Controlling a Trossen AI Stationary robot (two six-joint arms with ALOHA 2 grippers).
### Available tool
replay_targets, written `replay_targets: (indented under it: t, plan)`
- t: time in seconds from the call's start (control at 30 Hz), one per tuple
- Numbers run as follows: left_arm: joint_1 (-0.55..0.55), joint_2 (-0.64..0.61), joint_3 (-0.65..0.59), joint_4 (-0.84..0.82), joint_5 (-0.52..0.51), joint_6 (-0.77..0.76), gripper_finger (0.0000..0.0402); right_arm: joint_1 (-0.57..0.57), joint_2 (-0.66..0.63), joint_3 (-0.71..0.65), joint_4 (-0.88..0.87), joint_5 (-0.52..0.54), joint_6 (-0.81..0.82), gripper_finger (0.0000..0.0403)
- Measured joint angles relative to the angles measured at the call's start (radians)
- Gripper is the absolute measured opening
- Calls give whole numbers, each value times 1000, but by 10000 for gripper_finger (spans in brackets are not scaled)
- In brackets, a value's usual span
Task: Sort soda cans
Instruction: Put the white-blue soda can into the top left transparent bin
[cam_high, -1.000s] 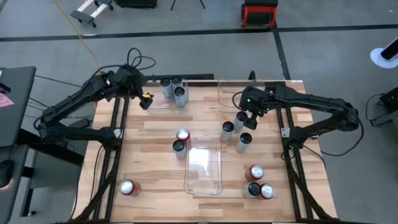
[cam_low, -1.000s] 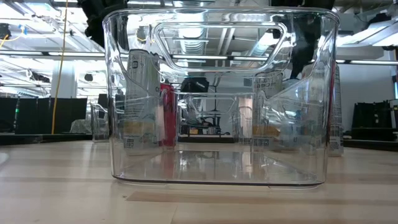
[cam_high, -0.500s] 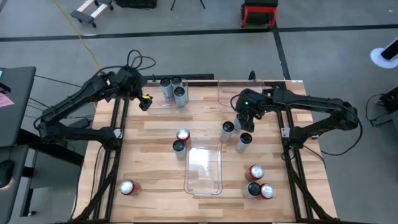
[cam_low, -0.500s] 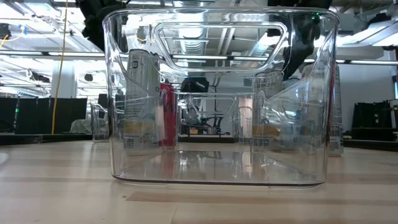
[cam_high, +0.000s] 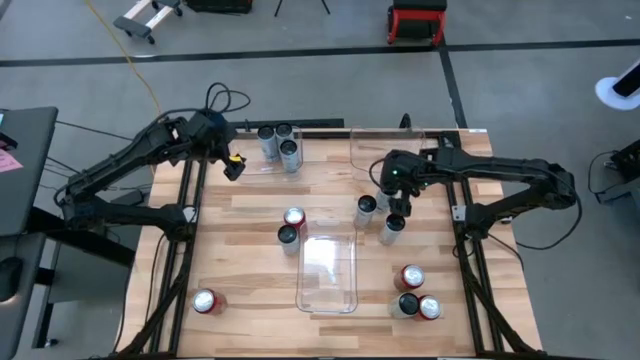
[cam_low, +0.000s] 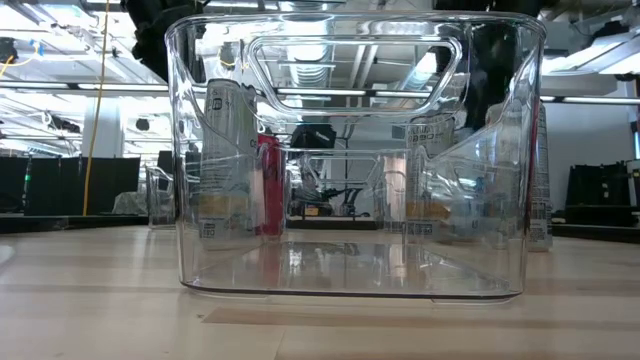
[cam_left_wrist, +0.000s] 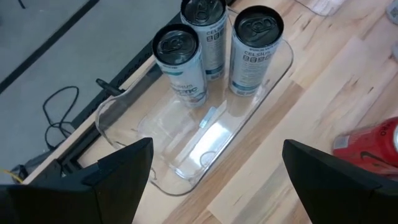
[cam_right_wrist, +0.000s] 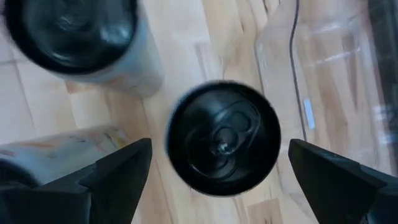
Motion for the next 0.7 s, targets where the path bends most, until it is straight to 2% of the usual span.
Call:
replay_targets:
  t: [0.17,0.27,0.37,0.53,0.6,0.7]
  plan:
    - [-6,0,0,0,-31,0,355,-5,0,-33,55,3,13,398]
    - [-6,0,0,1,-33,0,355,-4,0,-40,80,3,22,384]
    - [-6,0,0,2,-33,0,355,-4,0,-41,87,2,23,354]
    - [-6,4,0,1,-30,-23,355,-4,-2,-41,88,4,23,270]
    - [-7,7,0,-4,3,-21,355,-3,-2,-41,90,4,23,240]
    - [-9,10,0,-3,25,-12,355,-1,-2,-41,91,5,30,233]
